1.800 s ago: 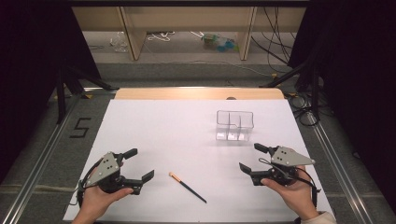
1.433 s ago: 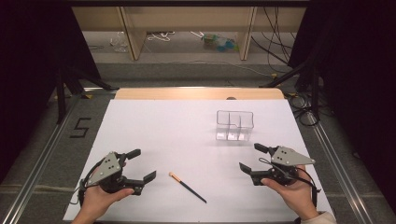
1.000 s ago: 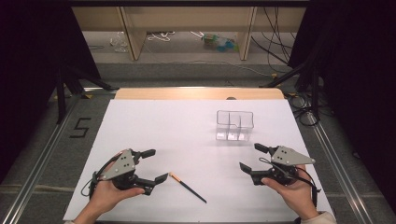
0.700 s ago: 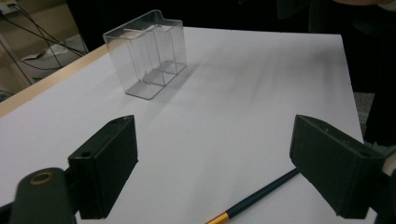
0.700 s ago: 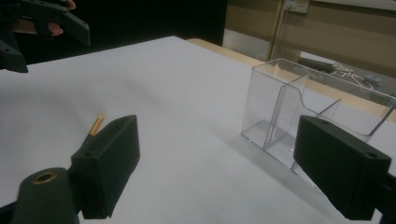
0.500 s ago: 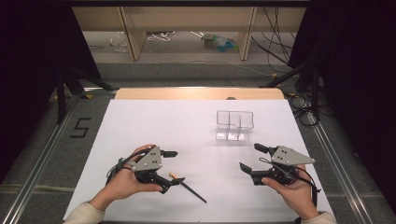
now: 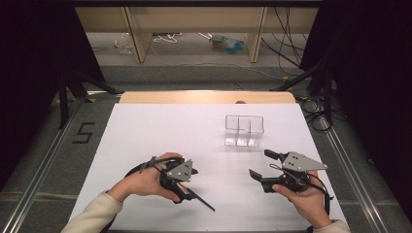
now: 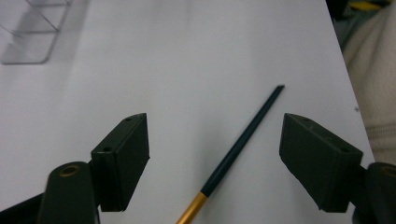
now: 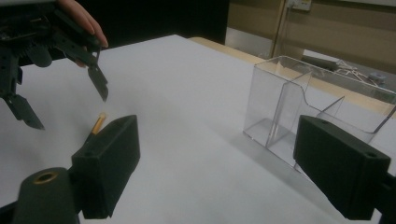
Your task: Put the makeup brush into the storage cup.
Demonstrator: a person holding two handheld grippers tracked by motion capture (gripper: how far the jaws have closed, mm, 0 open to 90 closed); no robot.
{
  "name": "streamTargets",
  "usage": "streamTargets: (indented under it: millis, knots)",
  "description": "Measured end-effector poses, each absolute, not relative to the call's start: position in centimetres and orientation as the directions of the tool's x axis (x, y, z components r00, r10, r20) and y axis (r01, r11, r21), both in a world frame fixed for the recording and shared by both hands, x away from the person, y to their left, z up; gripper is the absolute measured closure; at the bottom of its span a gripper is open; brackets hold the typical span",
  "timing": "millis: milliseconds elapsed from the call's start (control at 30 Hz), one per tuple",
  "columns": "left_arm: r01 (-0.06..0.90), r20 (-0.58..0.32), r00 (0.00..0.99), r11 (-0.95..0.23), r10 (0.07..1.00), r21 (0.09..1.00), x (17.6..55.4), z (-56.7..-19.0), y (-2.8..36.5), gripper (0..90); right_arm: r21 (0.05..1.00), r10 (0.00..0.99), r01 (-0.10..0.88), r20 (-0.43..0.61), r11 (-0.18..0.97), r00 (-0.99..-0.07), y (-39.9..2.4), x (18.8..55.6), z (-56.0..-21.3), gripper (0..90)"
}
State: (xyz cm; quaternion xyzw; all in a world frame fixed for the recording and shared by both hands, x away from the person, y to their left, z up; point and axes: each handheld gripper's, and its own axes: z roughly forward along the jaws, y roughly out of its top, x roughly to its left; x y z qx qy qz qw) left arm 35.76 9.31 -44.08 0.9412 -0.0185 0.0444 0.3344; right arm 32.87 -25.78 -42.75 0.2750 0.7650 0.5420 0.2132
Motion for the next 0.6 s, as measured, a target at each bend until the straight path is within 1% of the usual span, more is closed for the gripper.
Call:
streamTargets:
  millis: [100, 200, 233, 267, 300, 400, 467, 500, 600]
  knots:
    - [-0.071, 0.081, 0.996, -0.798, -0.027, 0.598, 36.0, -44.8, 8.7, 26.1, 0.948, 0.647, 0.183, -0.031, 0.261, -0.762, -25.8, 33.0, -42.8, 15.9]
    - [-0.105, 0.074, 0.994, -0.844, -0.078, 0.527, 36.3, -45.3, 8.3, 28.6, 0.944, 0.648, 0.195, -0.026, 0.267, -0.761, -25.8, 32.9, -42.8, 15.9]
    - [-0.105, 0.074, 0.994, -0.844, -0.078, 0.527, 36.3, -45.3, 8.3, 28.6, 0.944, 0.649, 0.196, -0.026, 0.267, -0.761, -25.8, 32.9, -42.8, 16.0]
    - [-0.121, 0.052, 0.993, -0.869, -0.110, 0.479, 36.5, -45.7, 8.1, 28.8, 0.944, 0.648, 0.194, -0.026, 0.267, -0.761, -25.8, 32.9, -42.8, 15.9]
    - [-0.128, 0.041, 0.992, -0.879, -0.123, 0.459, 36.7, -45.9, 7.9, 29.7, 0.944, 0.647, 0.197, -0.022, 0.264, -0.762, -25.8, 32.9, -42.8, 15.9]
    - [-0.135, 0.017, 0.990, -0.892, -0.141, 0.433, 36.9, -46.3, 7.5, 30.8, 0.946, 0.648, 0.193, -0.022, 0.259, -0.761, -25.7, 32.9, -42.9, 16.0]
    - [-0.130, 0.007, 0.990, -0.894, -0.140, 0.429, 37.0, -46.4, 7.4, 32.7, 0.946, 0.647, 0.195, -0.020, 0.259, -0.762, -25.7, 32.9, -42.9, 16.0]
    - [-0.133, 0.003, 0.990, -0.901, -0.144, 0.414, 37.1, -46.8, 7.2, 33.9, 0.944, 0.648, 0.205, -0.012, 0.258, -0.762, -25.7, 32.9, -42.9, 16.0]
    - [-0.130, -0.006, 0.989, -0.907, -0.145, 0.400, 37.3, -46.9, 7.0, 34.8, 0.948, 0.639, 0.193, -0.014, 0.253, -0.769, -25.7, 33.0, -43.0, 16.1]
